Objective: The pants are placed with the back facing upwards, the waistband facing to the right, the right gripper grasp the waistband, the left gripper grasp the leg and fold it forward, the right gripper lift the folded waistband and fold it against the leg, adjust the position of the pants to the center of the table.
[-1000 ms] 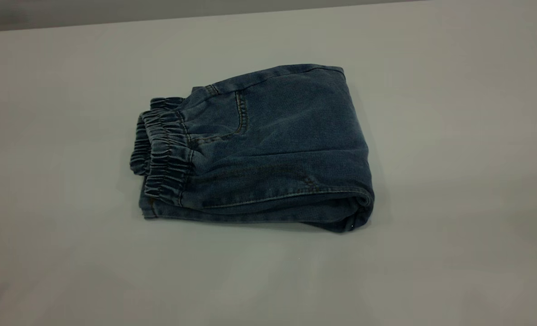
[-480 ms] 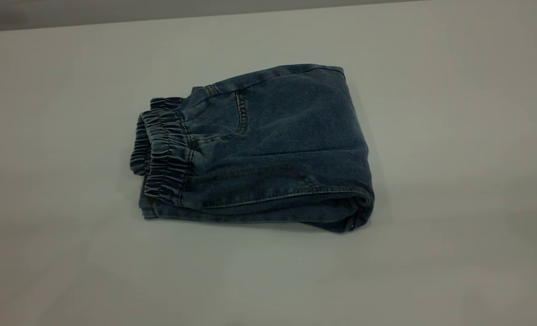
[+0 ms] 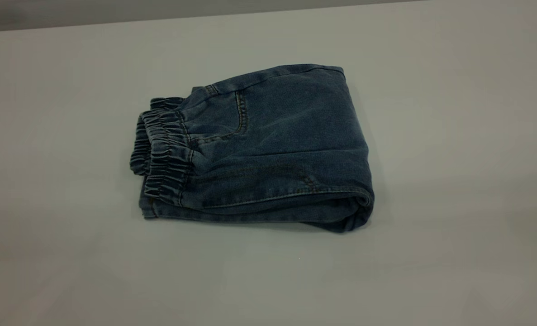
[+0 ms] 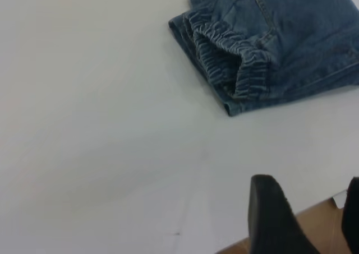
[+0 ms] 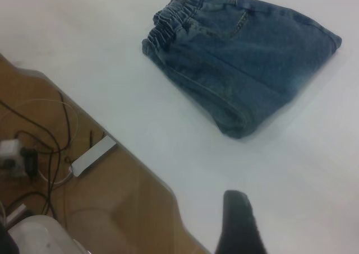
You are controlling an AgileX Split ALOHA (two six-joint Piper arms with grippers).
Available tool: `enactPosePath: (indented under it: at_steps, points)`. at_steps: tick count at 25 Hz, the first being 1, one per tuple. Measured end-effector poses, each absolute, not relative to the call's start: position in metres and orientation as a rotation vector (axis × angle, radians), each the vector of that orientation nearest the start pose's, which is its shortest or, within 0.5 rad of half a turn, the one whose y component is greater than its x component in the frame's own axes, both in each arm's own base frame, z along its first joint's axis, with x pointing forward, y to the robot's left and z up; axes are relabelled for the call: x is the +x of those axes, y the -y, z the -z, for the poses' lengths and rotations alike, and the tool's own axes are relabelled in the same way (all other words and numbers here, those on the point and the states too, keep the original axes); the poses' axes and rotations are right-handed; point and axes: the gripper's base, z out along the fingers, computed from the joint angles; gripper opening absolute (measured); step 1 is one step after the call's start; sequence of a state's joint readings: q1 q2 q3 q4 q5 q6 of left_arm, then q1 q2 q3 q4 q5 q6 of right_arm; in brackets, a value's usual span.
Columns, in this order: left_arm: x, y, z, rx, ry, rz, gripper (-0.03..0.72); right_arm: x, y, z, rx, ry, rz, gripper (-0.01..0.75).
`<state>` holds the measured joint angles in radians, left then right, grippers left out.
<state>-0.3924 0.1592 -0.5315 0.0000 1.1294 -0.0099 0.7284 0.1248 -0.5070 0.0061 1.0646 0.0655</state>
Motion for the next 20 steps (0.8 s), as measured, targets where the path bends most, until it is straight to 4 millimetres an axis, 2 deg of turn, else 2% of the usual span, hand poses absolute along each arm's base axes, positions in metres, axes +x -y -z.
enactPosePath:
  at_steps: [11,15,20]
  points:
    - [0.014,0.0052,-0.2759,0.419,-2.166,0.217,0.311,0.0096,-0.0092,-0.2784,-0.669,-2.094,-0.443,0.408]
    - [0.014,0.0052,-0.2759,0.419,-2.166,0.217,0.311,0.0103,-0.0083,-0.2785,-0.546,-2.119,-0.384,0.408]
    - [0.014,0.0052,-0.2759,0.419,-2.166,0.217,0.311,0.0119,-0.0058,-0.2785,-0.308,-2.153,-0.259,0.408]
